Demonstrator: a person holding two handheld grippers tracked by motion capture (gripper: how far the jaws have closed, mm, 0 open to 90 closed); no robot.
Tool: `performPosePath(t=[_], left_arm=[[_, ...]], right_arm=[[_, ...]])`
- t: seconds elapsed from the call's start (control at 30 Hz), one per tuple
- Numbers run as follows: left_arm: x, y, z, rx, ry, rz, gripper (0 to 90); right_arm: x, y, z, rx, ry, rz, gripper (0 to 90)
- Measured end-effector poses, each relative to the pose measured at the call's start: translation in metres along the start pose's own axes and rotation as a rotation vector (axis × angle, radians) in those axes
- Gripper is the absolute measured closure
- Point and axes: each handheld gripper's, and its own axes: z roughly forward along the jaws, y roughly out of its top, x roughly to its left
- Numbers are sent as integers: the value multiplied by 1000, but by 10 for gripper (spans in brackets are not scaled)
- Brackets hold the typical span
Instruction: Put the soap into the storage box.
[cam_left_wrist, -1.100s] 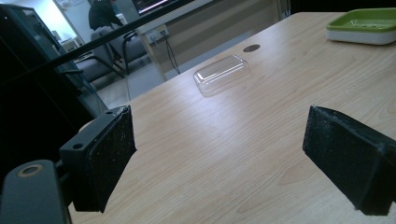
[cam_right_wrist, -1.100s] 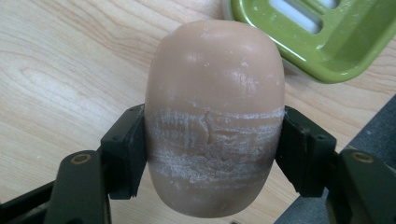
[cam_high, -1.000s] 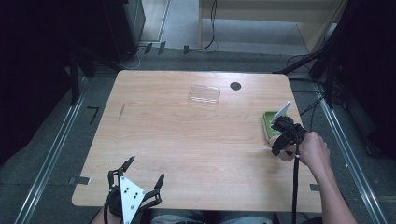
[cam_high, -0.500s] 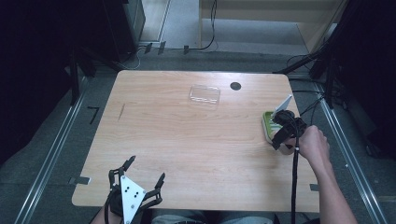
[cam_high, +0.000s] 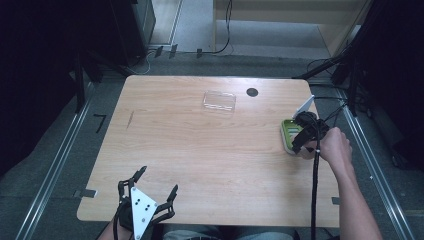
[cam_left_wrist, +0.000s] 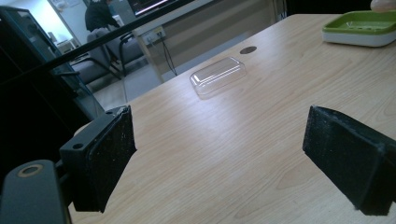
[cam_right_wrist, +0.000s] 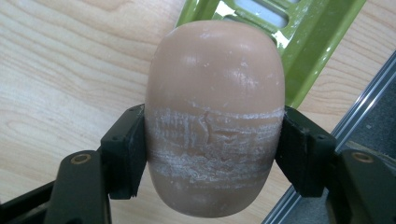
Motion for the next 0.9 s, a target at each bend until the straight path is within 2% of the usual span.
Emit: performPosePath(t=[0.9], left_arm=[[0,0,0,-1,0,2,99]], right_arm=[[-22,29,9,-46,41,135,337]])
